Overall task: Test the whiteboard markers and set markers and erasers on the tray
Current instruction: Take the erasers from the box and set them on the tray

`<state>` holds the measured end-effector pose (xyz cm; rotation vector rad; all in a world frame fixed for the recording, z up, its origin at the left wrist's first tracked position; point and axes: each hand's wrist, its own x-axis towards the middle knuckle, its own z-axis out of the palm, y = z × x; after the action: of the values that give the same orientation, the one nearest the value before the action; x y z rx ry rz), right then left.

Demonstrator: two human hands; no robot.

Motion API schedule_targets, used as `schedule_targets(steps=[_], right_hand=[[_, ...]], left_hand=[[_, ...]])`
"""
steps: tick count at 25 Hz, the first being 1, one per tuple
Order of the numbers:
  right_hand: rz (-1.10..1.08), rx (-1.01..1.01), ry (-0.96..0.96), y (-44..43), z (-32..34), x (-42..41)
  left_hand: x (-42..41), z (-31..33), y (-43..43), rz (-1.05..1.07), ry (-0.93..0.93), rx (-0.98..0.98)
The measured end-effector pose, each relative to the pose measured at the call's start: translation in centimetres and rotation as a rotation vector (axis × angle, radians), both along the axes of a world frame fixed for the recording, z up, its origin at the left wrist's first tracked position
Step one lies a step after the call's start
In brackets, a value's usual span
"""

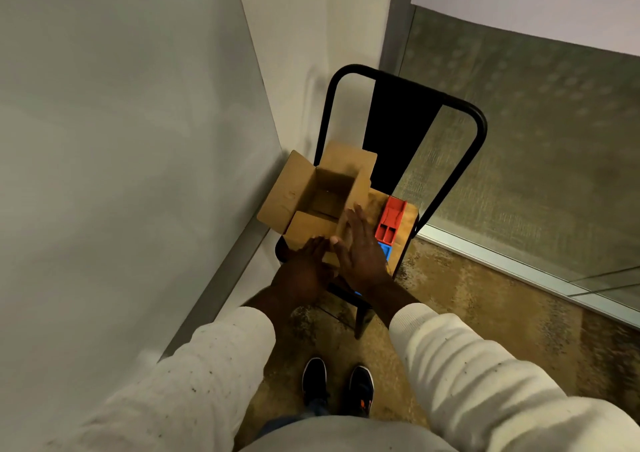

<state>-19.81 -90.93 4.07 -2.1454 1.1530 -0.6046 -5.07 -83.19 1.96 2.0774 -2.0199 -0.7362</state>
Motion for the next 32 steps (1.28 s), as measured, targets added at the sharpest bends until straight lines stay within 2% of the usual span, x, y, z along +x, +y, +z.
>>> schedule_targets(steps=[5, 8, 11, 19, 25, 32], right_hand=[[0.118, 0.023, 0.292, -0.5, -2.6, 0.5], [0.12, -0.004, 0.297, -0.8, -3.4, 0.3], [0.096, -0.076, 0.261, -1.3, -3.2, -0.7], [0.02, -0.064, 0.365, -3.3, -2.7, -6.5], [-0.001, -0.044, 0.47, -4.8, -2.9, -10.2], [0.033, -0.017, 0.534, -6.2, -4.7, -13.0]], left_hand=[[1.4, 0.3, 1.3, 0.19, -0.091, -0.178], [1.4, 0.7, 1.1, 0.181, -0.174, -0.34], [0.2, 1.4, 0.0, 0.148, -0.16, -0.426], [-4.8, 1.6, -3.0, 0.038, -0.121, -0.275], [-9.1, 0.8, -3.4, 0.029, 0.034, -0.22], [-12.8, -2.0, -2.6, 0.122, 0.079, -0.124]])
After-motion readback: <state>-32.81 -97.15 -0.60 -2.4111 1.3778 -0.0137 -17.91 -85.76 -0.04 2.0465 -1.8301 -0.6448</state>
